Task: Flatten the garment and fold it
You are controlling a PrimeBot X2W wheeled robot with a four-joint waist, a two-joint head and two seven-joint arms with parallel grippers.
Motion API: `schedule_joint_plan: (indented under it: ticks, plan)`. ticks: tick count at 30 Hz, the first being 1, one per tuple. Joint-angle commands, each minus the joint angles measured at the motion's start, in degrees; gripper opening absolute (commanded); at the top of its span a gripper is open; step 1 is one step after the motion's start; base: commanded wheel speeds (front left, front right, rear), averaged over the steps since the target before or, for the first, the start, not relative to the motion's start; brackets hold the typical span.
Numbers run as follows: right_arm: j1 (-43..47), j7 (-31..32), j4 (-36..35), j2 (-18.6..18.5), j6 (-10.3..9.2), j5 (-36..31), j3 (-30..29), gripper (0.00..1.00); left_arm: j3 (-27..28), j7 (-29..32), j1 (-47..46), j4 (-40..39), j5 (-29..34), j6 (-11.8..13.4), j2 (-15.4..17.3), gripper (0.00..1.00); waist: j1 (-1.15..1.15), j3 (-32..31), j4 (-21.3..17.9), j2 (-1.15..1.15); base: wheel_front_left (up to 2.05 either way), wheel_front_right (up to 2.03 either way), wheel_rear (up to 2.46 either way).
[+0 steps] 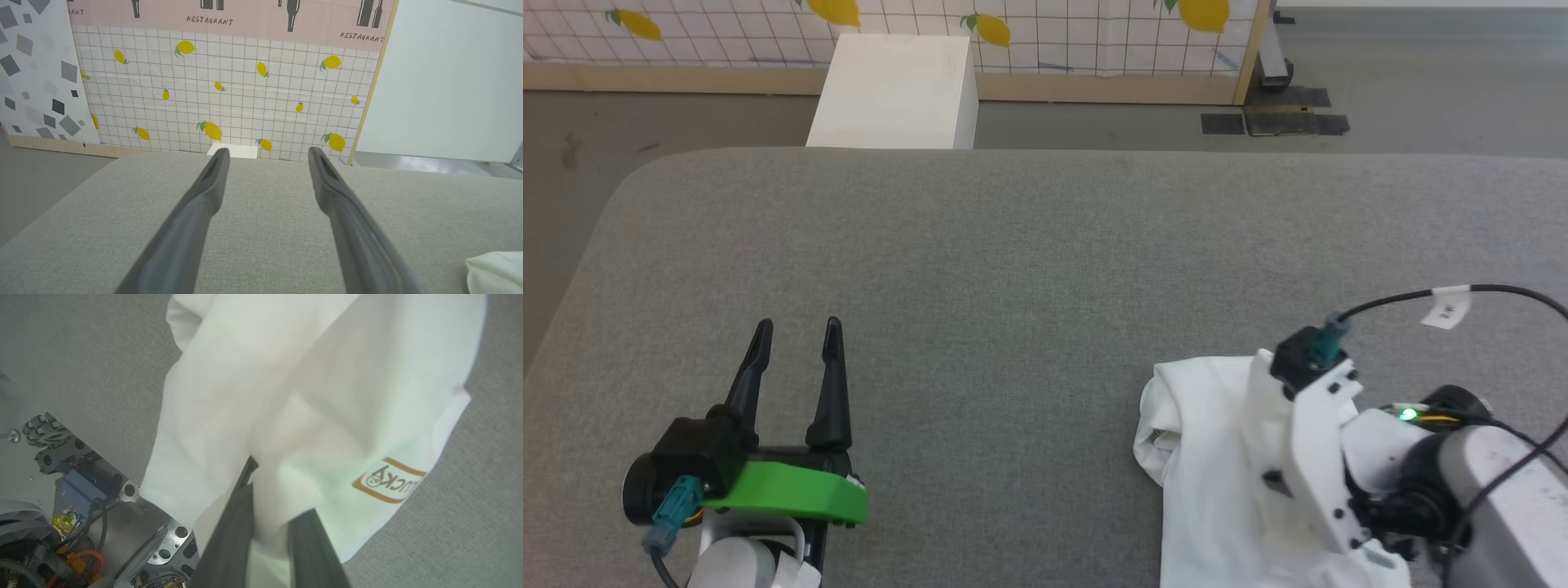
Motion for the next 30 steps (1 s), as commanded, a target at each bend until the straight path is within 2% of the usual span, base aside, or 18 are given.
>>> schedule_joint_plan:
  ticks: [1,11,20,21,22,23,30]
  plan:
    - [-1.3,-1.2,0.9,1.3,-0.1,-0.6,0.8,0.0,0.0,-0.3,0.0,0.1,0.1,-0.3,-0.2,1.0,0.0,0.3,0.2,0.57,0.0,0.0,0.0]
    - [-5.2,-6.5,9.6,7.8,-0.1,-1.6,7.3,0.0,-0.5,-0.3,-0.8,0.6,0.0,-0.5,-0.5,1.0,0.0,1.5,0.8,0.57,0.0,0.0,0.0]
    - [-6.7,-11.4,16.3,10.6,-0.1,-3.0,9.1,0.0,-1.1,-0.3,-1.6,1.3,-0.2,-0.7,-0.8,1.0,0.0,2.1,1.6,0.57,0.0,0.0,0.0]
    - [-6.8,-12.3,17.0,11.0,-0.1,-3.0,9.0,0.38,-1.1,-0.3,-1.5,1.4,-0.3,-0.7,-0.8,1.0,0.0,2.0,1.6,0.57,0.0,0.0,0.0]
    - [-6.8,-12.6,17.3,11.3,-0.1,-2.8,9.1,0.86,-1.1,-0.3,-1.5,1.5,-0.3,-0.7,-0.8,1.0,0.0,1.9,1.6,0.57,0.0,0.0,0.0]
    - [-7.0,-13.1,17.5,11.6,-0.1,-2.7,9.3,1.0,-1.1,-0.3,-1.4,1.6,-0.4,-0.7,-0.8,1.0,0.0,1.7,1.5,0.57,0.0,0.0,0.0]
    - [-8.1,-14.2,14.0,12.6,-0.1,0.8,12.0,1.0,-1.2,-0.3,-0.7,2.3,-0.4,-0.8,-0.6,1.0,0.0,-0.2,0.8,0.57,0.0,0.0,0.0]
